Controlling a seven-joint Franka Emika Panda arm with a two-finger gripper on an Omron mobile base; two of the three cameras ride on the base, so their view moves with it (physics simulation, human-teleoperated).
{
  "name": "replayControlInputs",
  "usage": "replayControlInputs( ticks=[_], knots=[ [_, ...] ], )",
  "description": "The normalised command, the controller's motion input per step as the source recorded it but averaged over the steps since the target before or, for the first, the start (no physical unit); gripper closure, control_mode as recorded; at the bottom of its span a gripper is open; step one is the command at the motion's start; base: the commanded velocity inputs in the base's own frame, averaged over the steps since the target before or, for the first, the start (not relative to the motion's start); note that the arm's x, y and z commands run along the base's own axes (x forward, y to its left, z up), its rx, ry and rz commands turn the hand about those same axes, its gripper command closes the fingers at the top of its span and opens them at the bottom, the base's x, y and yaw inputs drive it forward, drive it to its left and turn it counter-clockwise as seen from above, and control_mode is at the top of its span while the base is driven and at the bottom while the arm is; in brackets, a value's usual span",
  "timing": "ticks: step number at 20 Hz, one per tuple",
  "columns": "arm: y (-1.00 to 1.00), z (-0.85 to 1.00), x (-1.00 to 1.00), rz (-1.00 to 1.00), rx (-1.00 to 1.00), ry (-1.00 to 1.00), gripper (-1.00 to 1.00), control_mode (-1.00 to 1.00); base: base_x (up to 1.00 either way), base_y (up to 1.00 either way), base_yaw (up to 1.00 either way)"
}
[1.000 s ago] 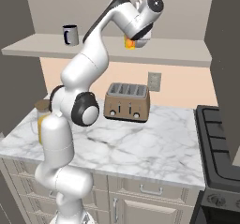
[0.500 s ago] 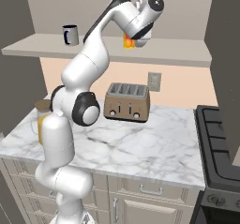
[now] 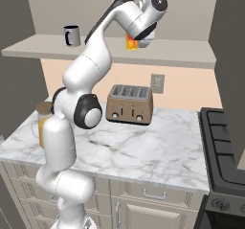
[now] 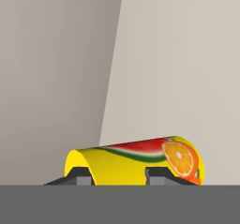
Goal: There is a tray on the dining counter. Grab the cup, mug, and pitcher and place them on the tray. The pitcher may be placed next to the tray if it cannot fit the tray.
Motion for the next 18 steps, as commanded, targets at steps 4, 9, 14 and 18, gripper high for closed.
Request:
replayControlInputs(
  ticks=[4, 9, 14, 18],
  knots=[
    [0.0, 0.0, 0.0, 0.0, 0.02, 0.0, 1.0, -1.0, 0.0, 0.0, 0.0],
    [-0.03, 0.0, 0.0, 0.0, 0.06, -0.04, 1.0, -1.0, 0.0, 0.0, 0.0],
    [-0.11, 0.0, -0.03, 0.0, 0.09, -0.09, 1.0, -1.0, 0.0, 0.0, 0.0],
    [-0.19, 0.0, -0.03, -0.01, 0.08, -0.13, 1.0, -1.0, 0.0, 0.0, 0.0]
  ],
)
